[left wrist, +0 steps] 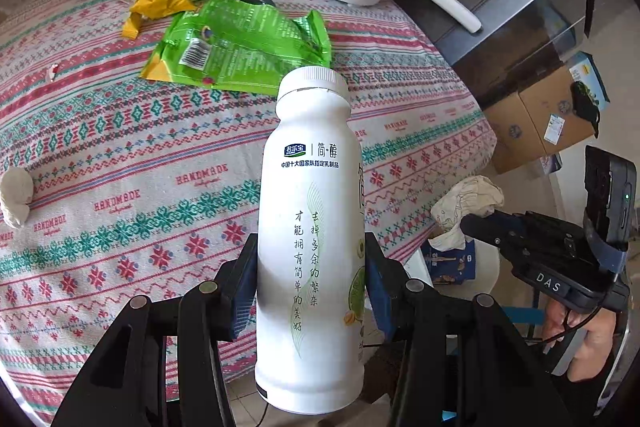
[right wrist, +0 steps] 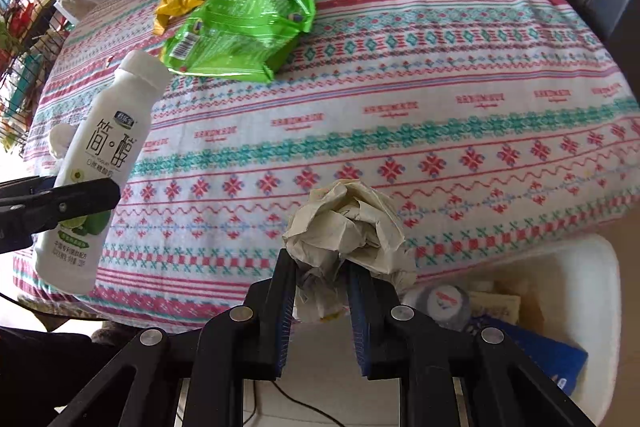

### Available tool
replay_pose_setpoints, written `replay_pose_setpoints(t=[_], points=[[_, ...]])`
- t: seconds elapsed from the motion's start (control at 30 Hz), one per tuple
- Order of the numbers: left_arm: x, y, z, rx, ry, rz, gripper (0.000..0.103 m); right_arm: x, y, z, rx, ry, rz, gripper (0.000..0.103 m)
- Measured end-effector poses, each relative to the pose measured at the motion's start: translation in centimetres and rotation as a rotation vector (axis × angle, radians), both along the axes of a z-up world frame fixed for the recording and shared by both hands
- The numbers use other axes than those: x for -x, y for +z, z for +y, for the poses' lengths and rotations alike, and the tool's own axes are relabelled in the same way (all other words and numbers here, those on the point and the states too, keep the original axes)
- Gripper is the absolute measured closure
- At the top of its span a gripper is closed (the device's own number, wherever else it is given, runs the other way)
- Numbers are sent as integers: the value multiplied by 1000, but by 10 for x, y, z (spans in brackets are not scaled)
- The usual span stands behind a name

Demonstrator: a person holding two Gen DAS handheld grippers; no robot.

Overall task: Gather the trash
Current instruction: 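Carry bottle and paper to the white bin and open both tools to drop them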

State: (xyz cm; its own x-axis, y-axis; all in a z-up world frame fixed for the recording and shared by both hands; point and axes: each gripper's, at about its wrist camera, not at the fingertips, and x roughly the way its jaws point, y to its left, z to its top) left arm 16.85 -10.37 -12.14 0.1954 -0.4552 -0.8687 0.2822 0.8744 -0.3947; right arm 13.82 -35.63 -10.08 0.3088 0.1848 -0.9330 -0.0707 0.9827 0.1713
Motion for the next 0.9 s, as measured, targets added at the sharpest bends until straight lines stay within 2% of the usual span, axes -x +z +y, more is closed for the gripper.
replay_pose_setpoints(t=[0.17,0.37,0.47,0.5,0.57,0.7,0.9], points=[[23,0,-39,6,-103,5,52,19,-12,-53,71,-96,59,80],[40,-1,-79,19,-191,7,52,36,-45,-98,121,-183,176,78],[46,-1,-102,30,-230,-10,52,42,-54,-114,111,-223,220,72],[46,-2,-111,34,-239,-11,52,44,-56,-120,104,-236,231,66],[50,-6,-128,45,-254,-4,52,48,-53,-127,101,-247,234,57],[60,-18,-161,60,-290,10,52,53,-41,-136,149,-237,198,50],[64,-35,-202,119,-259,40,52,55,-26,-144,216,-216,177,48]])
